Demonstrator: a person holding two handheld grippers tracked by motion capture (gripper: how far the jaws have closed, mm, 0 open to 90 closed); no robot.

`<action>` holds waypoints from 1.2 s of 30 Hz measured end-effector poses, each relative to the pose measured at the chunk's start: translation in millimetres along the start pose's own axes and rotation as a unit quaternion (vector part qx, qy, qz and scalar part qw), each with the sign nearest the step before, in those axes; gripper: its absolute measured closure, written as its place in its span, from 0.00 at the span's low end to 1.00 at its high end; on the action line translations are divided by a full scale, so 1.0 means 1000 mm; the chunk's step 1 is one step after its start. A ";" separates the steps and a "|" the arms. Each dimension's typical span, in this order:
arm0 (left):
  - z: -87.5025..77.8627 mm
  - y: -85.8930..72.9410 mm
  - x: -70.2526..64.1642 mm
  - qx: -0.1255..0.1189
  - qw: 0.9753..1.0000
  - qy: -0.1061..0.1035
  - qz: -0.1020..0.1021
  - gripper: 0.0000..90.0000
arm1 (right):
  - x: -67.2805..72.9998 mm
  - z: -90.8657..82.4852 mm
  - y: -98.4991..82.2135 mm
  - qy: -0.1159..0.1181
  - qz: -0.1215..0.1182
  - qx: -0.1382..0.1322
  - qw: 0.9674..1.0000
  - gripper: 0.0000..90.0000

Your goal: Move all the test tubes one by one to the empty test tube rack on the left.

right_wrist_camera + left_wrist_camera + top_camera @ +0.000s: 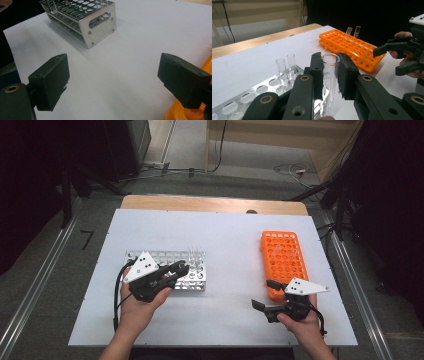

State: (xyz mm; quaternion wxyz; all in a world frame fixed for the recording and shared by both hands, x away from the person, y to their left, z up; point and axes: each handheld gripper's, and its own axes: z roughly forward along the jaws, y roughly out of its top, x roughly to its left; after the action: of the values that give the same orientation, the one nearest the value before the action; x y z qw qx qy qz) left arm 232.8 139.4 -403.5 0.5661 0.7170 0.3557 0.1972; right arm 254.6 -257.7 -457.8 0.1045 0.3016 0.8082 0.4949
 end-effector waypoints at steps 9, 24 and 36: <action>0.002 0.005 0.012 0.002 1.000 0.012 -0.001 0.84 | -0.004 -0.003 -0.001 -0.005 0.003 -0.002 1.000 0.10; 0.013 0.013 0.035 0.006 0.999 0.035 -0.006 0.84 | -0.009 -0.006 -0.002 -0.011 0.006 -0.002 1.000 0.10; 0.033 0.023 0.049 0.007 0.999 0.045 -0.007 0.84 | -0.010 -0.006 -0.002 -0.012 0.007 -0.003 1.000 0.10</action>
State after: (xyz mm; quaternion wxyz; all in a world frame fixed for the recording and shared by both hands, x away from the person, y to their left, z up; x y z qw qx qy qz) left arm 295.0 150.7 -397.0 0.5454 0.7092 0.3872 0.2229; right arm 259.1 -268.8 -457.7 0.1115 0.3123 0.8035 0.4944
